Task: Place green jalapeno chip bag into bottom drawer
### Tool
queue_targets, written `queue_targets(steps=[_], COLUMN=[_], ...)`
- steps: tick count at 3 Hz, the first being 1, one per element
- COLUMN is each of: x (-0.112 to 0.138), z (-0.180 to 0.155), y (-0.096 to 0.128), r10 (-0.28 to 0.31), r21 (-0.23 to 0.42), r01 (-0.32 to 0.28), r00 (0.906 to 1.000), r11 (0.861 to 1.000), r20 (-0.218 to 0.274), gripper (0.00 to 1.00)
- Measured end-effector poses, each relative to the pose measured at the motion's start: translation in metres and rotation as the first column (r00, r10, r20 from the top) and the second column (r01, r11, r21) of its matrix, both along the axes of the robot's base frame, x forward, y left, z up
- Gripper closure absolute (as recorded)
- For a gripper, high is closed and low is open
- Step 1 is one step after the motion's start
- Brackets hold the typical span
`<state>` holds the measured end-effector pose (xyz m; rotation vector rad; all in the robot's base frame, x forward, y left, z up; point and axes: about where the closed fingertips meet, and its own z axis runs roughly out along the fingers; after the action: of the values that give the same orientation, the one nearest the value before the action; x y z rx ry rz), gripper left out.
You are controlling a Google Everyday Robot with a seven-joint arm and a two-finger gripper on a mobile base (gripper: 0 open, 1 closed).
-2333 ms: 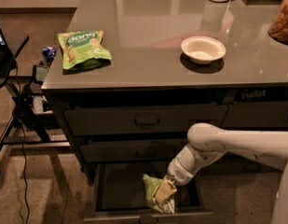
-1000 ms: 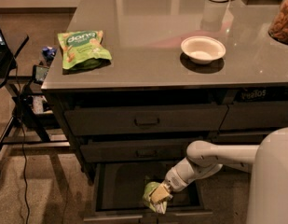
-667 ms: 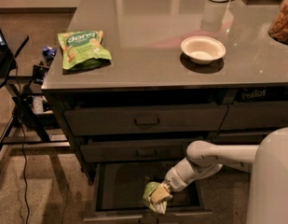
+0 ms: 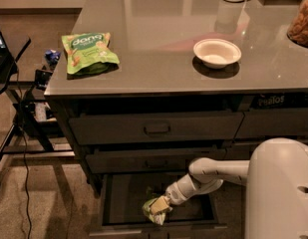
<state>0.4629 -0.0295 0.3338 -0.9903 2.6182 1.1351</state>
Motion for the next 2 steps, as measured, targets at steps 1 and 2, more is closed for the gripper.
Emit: queue_targets(steps=[1, 2], x=[0.000, 0.003], z=[0.000, -0.022], y=[0.000, 0.006], r10=[0.000, -0.049], r21=[0.000, 0.022], r01=[0.000, 0.049], r00=[1.0000, 0.9988], r11=[1.000, 0.999], r20=[0.000, -0.005], gripper=[1.00, 1.00])
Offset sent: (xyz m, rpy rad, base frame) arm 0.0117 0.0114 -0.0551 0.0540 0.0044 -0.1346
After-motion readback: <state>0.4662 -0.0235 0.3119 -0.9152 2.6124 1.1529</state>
